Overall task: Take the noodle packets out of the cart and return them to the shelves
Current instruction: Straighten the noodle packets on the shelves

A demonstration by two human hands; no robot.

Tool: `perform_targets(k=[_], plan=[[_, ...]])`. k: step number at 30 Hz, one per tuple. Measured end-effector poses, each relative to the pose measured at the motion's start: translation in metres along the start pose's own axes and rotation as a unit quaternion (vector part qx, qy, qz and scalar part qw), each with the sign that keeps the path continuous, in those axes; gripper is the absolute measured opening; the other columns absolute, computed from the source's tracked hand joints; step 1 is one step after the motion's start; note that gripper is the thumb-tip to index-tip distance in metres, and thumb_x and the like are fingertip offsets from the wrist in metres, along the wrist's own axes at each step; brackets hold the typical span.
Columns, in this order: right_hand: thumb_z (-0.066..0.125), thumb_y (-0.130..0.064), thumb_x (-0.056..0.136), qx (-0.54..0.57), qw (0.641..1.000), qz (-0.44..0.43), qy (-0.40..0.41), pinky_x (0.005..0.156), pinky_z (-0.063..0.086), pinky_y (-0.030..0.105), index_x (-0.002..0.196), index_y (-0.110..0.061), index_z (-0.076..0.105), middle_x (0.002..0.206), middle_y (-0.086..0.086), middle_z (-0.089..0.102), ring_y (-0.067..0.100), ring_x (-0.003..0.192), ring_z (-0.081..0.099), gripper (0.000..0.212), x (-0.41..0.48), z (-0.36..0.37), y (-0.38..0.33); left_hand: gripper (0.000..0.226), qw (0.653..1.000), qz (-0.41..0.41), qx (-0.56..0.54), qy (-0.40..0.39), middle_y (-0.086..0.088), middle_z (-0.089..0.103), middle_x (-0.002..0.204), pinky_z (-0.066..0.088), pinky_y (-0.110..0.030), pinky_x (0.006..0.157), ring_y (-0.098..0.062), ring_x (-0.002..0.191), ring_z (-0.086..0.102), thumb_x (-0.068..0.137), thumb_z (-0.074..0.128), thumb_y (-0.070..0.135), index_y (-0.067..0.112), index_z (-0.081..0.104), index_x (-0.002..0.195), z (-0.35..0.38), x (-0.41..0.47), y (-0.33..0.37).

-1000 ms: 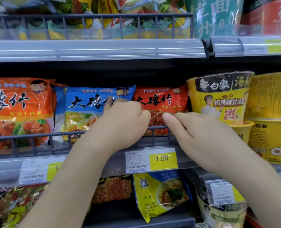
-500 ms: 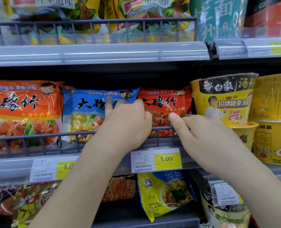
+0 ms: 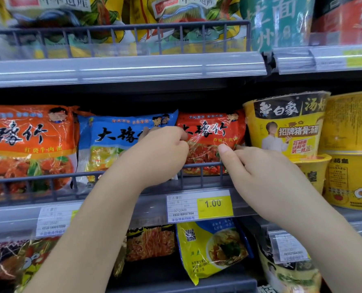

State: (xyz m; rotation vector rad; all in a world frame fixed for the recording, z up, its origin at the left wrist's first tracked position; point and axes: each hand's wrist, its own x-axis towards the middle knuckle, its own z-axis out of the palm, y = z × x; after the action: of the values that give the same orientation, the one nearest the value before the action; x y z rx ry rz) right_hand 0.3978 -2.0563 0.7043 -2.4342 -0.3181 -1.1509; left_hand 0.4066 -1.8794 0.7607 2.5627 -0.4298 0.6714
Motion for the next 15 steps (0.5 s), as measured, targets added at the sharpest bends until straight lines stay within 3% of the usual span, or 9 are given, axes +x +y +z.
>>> perform_targets(k=[1,2,3,5,7,9,11,13,15], plan=[[0.027,-0.055,0.101,0.003,1.000,0.004,0.002,0.062,0.046,0.040,0.061,-0.019,0.050,0.055,0.002,0.053,0.025,0.058,0.054,0.058,0.001,0.002,0.001,0.042,1.000,0.008,-0.011,0.004,-0.008,0.061,0.083,0.042,-0.036,0.110,-0.010,0.063,0.044,0.104,0.031,0.007,0.018,0.061,0.131,0.000,-0.002,-0.002],[0.029,-0.053,0.101,0.002,1.000,0.006,0.005,0.062,0.047,0.040,0.062,-0.019,0.051,0.056,0.003,0.055,0.025,0.058,0.056,0.056,0.001,0.003,0.001,0.041,1.000,0.017,-0.016,0.006,-0.010,0.063,0.081,0.051,-0.020,0.092,-0.009,0.058,0.042,0.104,0.031,0.007,0.018,0.062,0.129,-0.001,-0.004,-0.003],[0.031,-0.052,0.101,0.001,1.000,0.007,0.007,0.062,0.048,0.040,0.063,-0.018,0.053,0.057,0.003,0.057,0.025,0.059,0.057,0.055,0.002,0.004,0.002,0.042,1.000,0.025,-0.017,0.005,-0.010,0.066,0.082,0.046,-0.007,0.066,-0.008,0.056,0.041,0.104,0.031,0.008,0.020,0.063,0.129,-0.003,-0.005,-0.004],[0.034,-0.049,0.103,0.000,1.000,0.009,0.012,0.060,0.046,0.038,0.064,-0.018,0.054,0.057,0.003,0.057,0.024,0.058,0.057,0.054,0.001,0.003,0.001,0.046,1.000,0.026,-0.010,-0.002,-0.009,0.066,0.090,0.035,-0.011,0.045,-0.007,0.058,0.043,0.104,0.032,0.009,0.026,0.060,0.136,-0.004,-0.007,-0.005],[0.034,-0.049,0.103,-0.001,1.000,0.014,0.012,0.062,0.048,0.038,0.065,-0.017,0.056,0.059,0.004,0.059,0.024,0.060,0.059,0.054,0.000,0.002,0.000,0.051,1.000,0.023,-0.009,-0.004,-0.006,0.064,0.100,0.035,-0.012,0.051,-0.009,0.068,0.048,0.104,0.032,0.009,0.030,0.054,0.145,-0.005,-0.009,-0.007],[0.034,-0.050,0.104,0.006,1.000,0.013,0.012,0.063,0.050,0.040,0.066,-0.018,0.057,0.060,0.005,0.061,0.025,0.062,0.061,0.054,-0.002,0.000,-0.001,0.052,1.000,0.030,-0.002,-0.004,-0.005,0.066,0.119,0.051,-0.026,0.075,-0.020,0.094,0.063,0.104,0.033,0.009,0.031,0.053,0.147,-0.005,-0.013,-0.009],[0.029,-0.049,0.106,-0.022,1.000,-0.004,0.011,0.062,0.047,0.039,0.064,-0.022,0.049,0.059,0.002,0.058,0.025,0.063,0.061,0.054,-0.005,-0.003,-0.005,0.052,0.999,0.031,0.009,-0.010,-0.002,0.068,0.127,0.053,-0.037,0.094,-0.024,0.110,0.067,0.105,0.033,0.008,0.032,0.052,0.147,-0.005,-0.017,-0.009],[0.023,-0.048,0.107,-0.070,0.997,-0.029,0.020,0.060,0.034,0.034,0.062,-0.024,0.041,0.058,-0.002,0.051,0.021,0.062,0.058,0.055,-0.008,-0.005,-0.009,0.053,0.999,0.027,0.031,-0.014,-0.005,0.071,0.121,0.047,-0.038,0.104,-0.019,0.089,0.068,0.106,0.031,0.006,0.033,0.052,0.146,-0.004,-0.015,-0.008],[0.021,-0.051,0.106,-0.083,0.996,-0.027,0.028,0.053,0.026,0.029,0.061,-0.021,0.047,0.057,-0.003,0.050,0.016,0.060,0.055,0.060,-0.009,-0.006,-0.009,0.052,0.998,0.019,0.055,-0.010,-0.008,0.072,0.105,0.032,-0.043,0.116,-0.011,0.067,0.057,0.106,0.030,0.004,0.032,0.051,0.145,-0.002,-0.014,-0.007]])
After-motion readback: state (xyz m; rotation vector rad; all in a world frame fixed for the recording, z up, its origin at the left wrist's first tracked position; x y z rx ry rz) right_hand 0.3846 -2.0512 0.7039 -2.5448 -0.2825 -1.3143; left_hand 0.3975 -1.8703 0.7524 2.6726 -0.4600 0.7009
